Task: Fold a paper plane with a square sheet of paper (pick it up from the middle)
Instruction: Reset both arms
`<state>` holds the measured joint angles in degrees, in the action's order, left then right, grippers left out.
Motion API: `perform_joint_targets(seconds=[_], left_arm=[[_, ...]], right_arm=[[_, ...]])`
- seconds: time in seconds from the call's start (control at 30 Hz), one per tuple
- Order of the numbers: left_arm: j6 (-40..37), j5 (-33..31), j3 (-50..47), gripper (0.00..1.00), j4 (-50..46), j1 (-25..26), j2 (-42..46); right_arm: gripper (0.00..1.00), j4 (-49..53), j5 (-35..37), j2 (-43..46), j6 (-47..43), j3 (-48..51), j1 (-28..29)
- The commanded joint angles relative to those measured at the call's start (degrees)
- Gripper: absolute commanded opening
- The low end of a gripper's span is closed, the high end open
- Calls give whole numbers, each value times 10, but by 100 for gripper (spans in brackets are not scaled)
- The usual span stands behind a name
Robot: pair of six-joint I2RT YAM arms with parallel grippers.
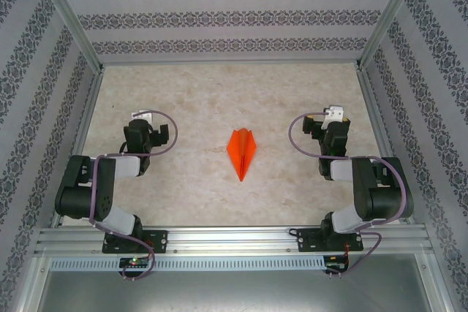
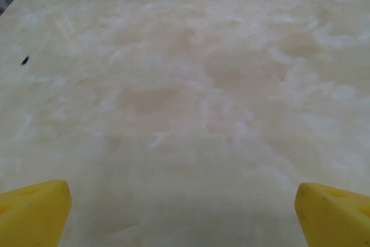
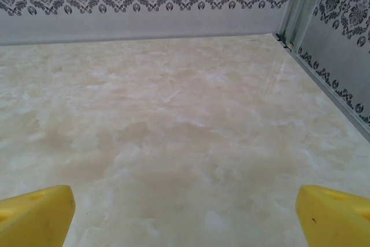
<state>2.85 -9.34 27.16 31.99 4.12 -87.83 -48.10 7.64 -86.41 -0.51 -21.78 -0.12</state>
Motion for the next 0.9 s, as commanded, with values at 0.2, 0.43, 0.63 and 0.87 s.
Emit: perform_joint_targets(seconds=[0.2,0.43,0.63,0.87], left_arm=[[-28,-7,-49,100,184,4,-16],[-42,29,-36,100,159,6,-15],[-41,30,-35,100,157,5,-15],[-40,35,-35,100,157,3,-15]], right_arm=[[98,-20,5,7,9,-3,1],[98,-20,5,7,10,-3,0],[98,-20,6,6,10,-3,1],[98,-20,6,6,10,-3,0]])
